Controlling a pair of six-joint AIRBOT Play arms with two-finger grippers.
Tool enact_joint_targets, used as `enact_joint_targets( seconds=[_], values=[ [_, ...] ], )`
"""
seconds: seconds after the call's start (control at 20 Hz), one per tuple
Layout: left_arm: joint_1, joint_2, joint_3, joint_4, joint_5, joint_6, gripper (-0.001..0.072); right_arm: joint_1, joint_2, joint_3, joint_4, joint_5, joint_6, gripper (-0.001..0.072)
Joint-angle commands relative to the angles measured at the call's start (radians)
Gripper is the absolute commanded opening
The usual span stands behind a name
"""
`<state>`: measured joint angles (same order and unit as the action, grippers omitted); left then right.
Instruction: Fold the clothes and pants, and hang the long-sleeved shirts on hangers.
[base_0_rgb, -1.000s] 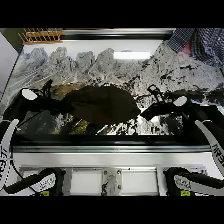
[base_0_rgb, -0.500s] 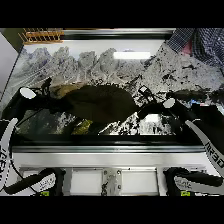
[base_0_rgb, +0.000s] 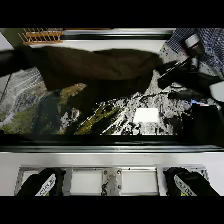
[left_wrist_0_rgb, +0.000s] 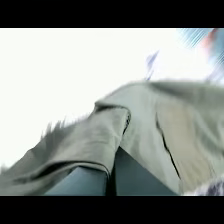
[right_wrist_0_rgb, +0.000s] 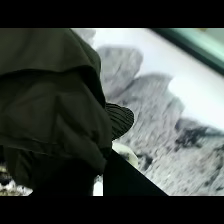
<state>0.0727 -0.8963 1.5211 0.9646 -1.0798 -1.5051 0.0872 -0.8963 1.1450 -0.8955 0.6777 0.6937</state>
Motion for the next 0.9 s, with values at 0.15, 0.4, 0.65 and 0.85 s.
enact_joint_targets(
  seconds=[0.15,0.4,0.65,0.85],
  values=[
    [-0.037,0.26,0.151,0.005,0.122,-0.024,0.0005,-0.004,0.343,0.05,-0.01,0.014,0.146,0.0019],
    [-0.037,0.352,0.029,0.009,0.276,-0.08,0.0005,-0.004,0.435,0.05,-0.011,0.176,0.266,0.0019],
    [-0.038,0.206,-0.068,0.002,0.267,-0.119,0.0004,-0.004,0.377,0.049,-0.063,0.362,0.533,0.0018],
    [-0.038,-0.092,-0.053,-0.029,0.294,-0.11,0.0005,-0.004,0.177,0.049,-0.187,0.361,0.72,0.0018]
  ],
)
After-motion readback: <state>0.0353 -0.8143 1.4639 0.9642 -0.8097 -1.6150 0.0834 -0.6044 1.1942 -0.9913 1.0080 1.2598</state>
